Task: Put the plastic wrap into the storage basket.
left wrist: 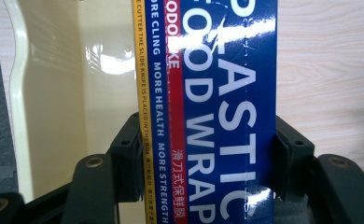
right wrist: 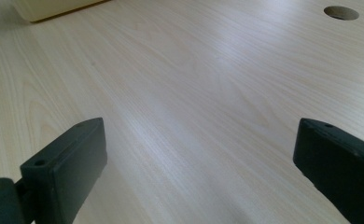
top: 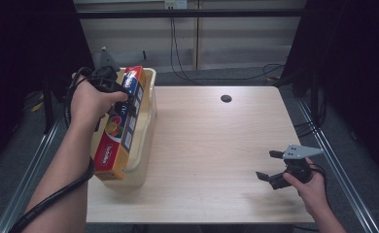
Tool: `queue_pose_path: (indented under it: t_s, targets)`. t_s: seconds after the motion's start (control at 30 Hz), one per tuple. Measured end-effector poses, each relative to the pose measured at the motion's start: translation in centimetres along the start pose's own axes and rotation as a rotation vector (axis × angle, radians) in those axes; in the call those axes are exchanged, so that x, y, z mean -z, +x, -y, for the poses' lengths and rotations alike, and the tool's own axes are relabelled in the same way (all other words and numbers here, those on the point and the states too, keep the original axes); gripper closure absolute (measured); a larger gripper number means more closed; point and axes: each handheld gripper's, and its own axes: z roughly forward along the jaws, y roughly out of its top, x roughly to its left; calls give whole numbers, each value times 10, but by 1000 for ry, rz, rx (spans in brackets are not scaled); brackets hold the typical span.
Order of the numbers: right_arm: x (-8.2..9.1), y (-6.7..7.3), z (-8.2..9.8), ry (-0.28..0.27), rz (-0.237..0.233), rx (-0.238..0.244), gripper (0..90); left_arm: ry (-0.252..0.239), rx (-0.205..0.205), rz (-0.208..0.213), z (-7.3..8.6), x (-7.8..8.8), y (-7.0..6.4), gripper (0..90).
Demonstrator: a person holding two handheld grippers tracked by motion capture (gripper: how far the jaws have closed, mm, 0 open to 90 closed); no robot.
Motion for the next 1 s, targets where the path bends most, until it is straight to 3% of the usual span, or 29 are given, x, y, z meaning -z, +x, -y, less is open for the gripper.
queue_pose_path:
  t_s: [1.0]
  targets:
    - [-1,1,0,-1,5,-2,25,21,19,-2,7,-15,16,409]
